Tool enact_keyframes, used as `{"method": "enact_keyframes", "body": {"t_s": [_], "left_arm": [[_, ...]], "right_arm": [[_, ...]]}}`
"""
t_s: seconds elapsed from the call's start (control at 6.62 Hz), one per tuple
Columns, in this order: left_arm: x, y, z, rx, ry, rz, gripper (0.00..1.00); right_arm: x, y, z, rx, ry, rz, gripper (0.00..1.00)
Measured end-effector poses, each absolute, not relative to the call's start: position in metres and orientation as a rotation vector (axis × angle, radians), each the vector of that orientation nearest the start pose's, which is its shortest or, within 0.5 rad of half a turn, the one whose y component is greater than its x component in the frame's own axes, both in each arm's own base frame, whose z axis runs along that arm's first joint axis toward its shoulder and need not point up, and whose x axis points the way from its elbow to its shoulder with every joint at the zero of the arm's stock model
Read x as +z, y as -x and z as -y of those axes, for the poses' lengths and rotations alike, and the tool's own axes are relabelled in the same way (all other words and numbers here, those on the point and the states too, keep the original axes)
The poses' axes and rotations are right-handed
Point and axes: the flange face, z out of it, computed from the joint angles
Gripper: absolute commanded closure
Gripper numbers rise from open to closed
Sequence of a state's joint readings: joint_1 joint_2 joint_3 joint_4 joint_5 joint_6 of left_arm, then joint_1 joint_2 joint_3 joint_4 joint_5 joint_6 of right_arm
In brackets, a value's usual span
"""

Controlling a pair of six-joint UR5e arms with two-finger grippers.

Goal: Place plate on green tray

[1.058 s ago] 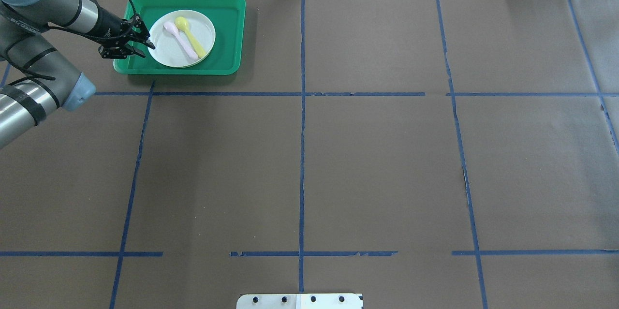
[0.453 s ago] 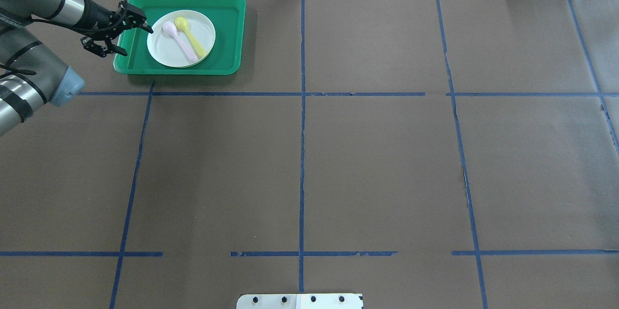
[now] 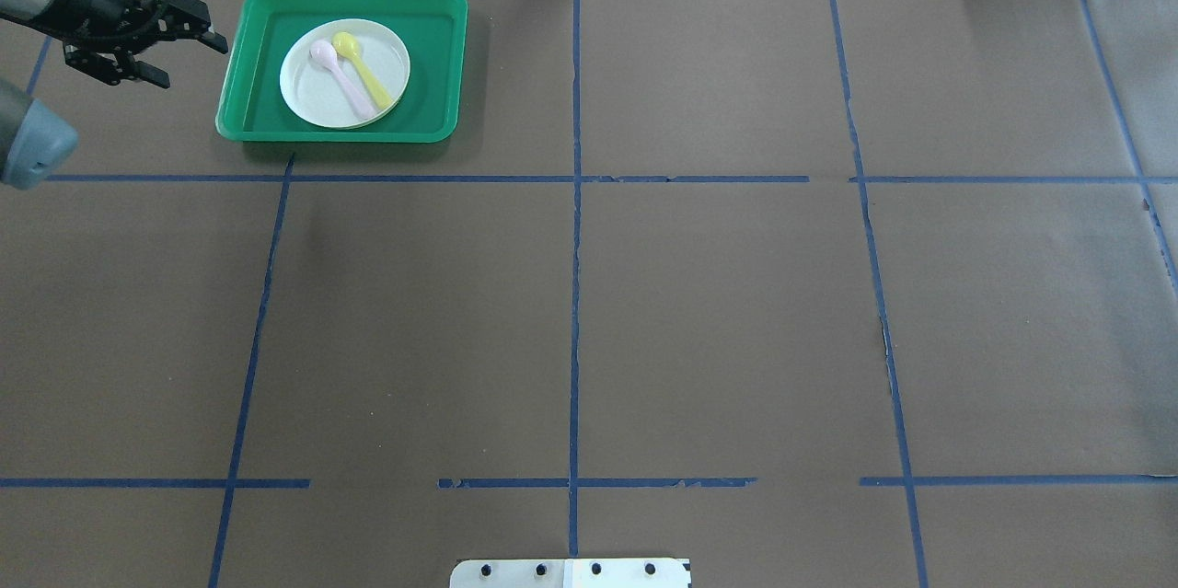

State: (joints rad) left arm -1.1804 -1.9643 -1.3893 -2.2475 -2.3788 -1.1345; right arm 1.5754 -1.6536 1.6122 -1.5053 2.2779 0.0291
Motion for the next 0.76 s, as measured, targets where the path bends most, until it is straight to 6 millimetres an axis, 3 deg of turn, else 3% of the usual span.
{"method": "enact_keyframes", "body": {"t_s": [0.45,0.76], "left_arm": [[0.454,-0.111,0.602,0.001,-0.287,-0.924,0.00],[0.493,-0.055,0.582,0.241,-0.349,-0.751,0.00]], "right_arm": [[0.676,-0.071,0.458,0.024,-0.013,0.707,0.00],[0.676,-0.071,0.458,0.024,-0.013,0.707,0.00]]}}
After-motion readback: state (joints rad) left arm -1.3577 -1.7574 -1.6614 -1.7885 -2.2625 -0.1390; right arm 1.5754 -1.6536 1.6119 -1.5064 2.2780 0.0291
